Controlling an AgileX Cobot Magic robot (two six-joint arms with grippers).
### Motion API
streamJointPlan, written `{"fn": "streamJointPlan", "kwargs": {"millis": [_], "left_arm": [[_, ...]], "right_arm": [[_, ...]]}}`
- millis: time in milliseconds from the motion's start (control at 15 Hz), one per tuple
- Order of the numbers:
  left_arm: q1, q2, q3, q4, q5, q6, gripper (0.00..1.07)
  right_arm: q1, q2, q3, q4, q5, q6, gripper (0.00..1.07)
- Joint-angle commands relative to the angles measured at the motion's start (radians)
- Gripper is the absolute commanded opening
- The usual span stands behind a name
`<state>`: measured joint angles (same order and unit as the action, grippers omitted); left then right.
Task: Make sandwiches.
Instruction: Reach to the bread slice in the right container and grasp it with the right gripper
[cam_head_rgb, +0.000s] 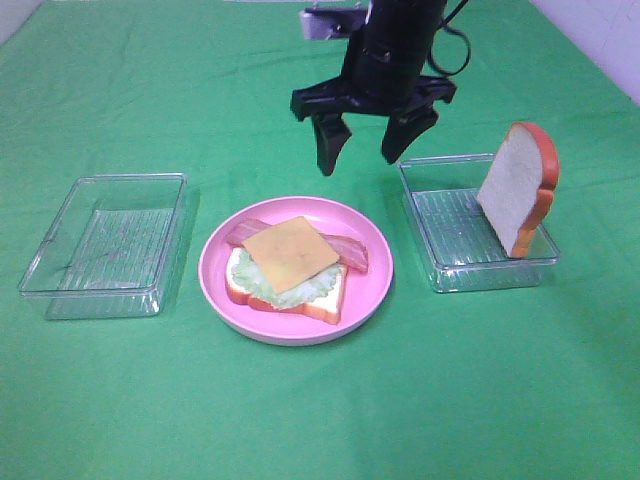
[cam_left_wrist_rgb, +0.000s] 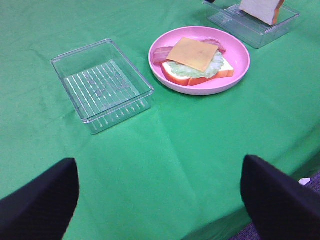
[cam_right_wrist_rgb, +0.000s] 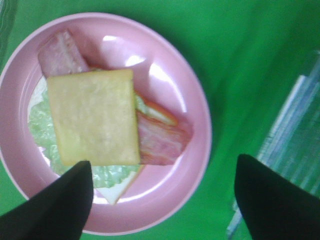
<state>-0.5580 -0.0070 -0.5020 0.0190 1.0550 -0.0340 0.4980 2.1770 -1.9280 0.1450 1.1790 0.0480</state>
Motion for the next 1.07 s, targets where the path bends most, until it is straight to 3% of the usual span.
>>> {"fn": "streamJointPlan", "kwargs": {"millis": [67, 533, 733, 1067], "left_arm": [[-0.001, -0.007, 0.003, 0.004, -0.009, -0.004, 0.83], [-0.001, -0.007, 0.003, 0.004, -0.009, -0.004, 0.83], [-0.001, -0.007, 0.003, 0.004, -0.009, -0.004, 0.83], [-0.001, -0.007, 0.003, 0.004, -0.009, -0.004, 0.83]], "right_arm": [[-0.069, -0.077, -0.005, -0.054, 0.037, 0.018, 0.74], [-0.292, -0.144, 0.011, -0.145, 0.110, 0.073, 0.74], [-0.372, -0.138, 0.116, -0.127, 0.103, 0.071, 0.74], [-0.369, -0.109, 0.204, -0.070, 0.021, 0.028, 0.74]]}}
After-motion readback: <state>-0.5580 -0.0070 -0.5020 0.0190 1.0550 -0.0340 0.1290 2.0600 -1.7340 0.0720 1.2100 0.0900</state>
